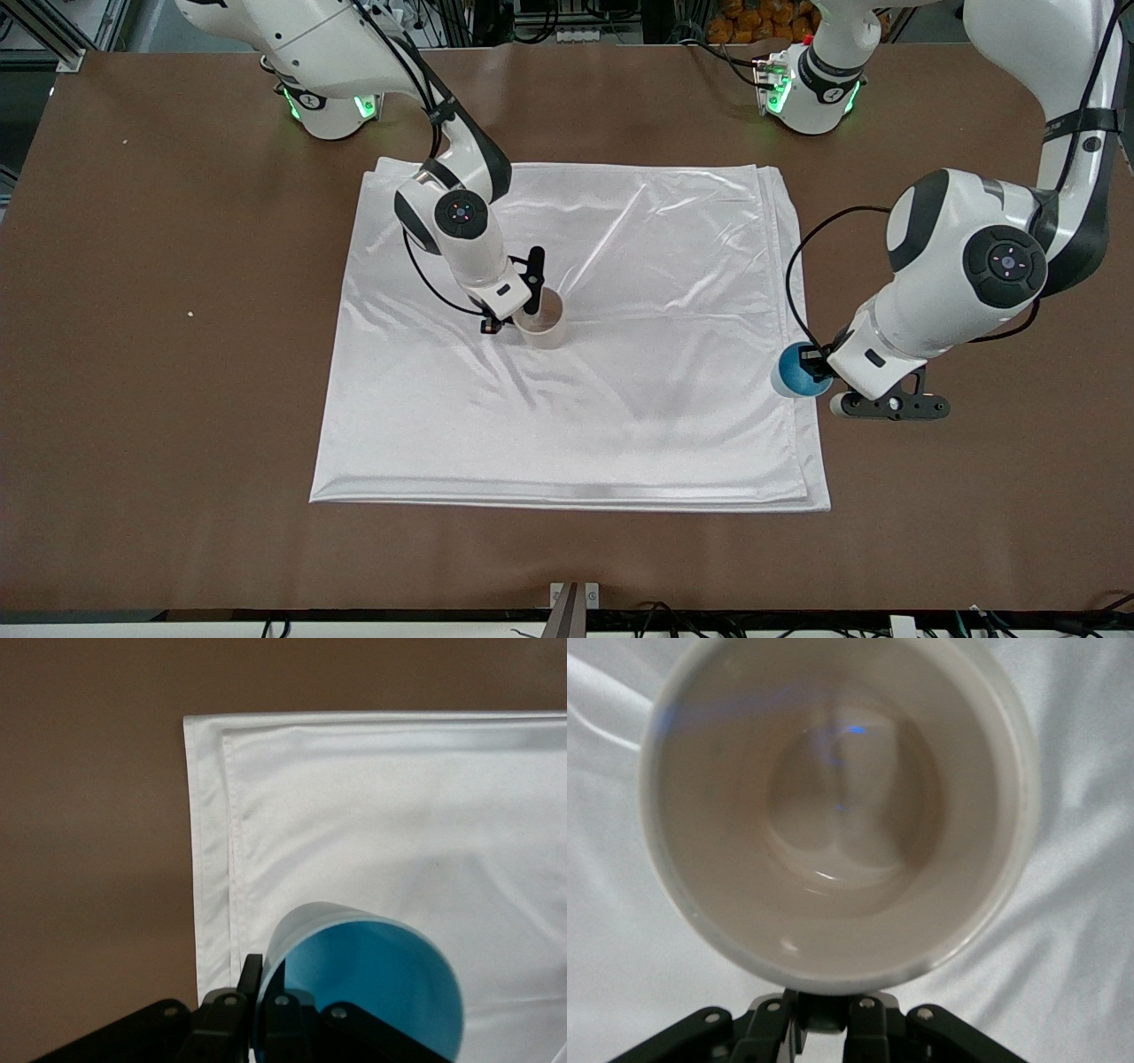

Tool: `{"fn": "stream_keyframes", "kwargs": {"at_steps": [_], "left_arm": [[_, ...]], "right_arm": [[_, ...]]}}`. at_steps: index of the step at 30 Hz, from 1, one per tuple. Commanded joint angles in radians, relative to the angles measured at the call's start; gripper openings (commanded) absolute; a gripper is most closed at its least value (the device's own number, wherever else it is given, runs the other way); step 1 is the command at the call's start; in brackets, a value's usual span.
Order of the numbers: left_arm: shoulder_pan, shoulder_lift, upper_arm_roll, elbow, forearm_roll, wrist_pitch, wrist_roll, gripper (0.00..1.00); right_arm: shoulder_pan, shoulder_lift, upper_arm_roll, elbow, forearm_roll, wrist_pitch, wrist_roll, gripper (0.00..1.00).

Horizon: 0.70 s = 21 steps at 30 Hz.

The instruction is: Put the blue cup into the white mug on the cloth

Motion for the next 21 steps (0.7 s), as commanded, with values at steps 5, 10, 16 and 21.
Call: {"fn": "stream_keyframes", "kwargs": {"at_steps": [5,10,16,21], "left_arm": [[0.0,-0.012,-0.006,0.009,0.031,-0.015,-0.028,0.0],[-0.005,-0.013,-0.009,0.013,0.03,-0.015,-0.029,0.0],[-0.023,-0.019,-0.012,0.012,0.031,-0.016,-0.086,0.0],[-0.056,-0.029,-0.024,0.013,0.03,-0.047,-0.166,0.0]], "right_arm": [[0.011,0.023,-0.01,0.024,-0.07,0.015,0.025,0.27],[-0.001,0.022,-0.008,0.024,-0.076,0.015,0.025,0.37],[-0.022,0.014,-0.009,0.038,-0.076,0.012,0.014,0.79],[-0.061,-0.047,-0.008,0.035,-0.074,-0.002,0.02,1.0]]}}
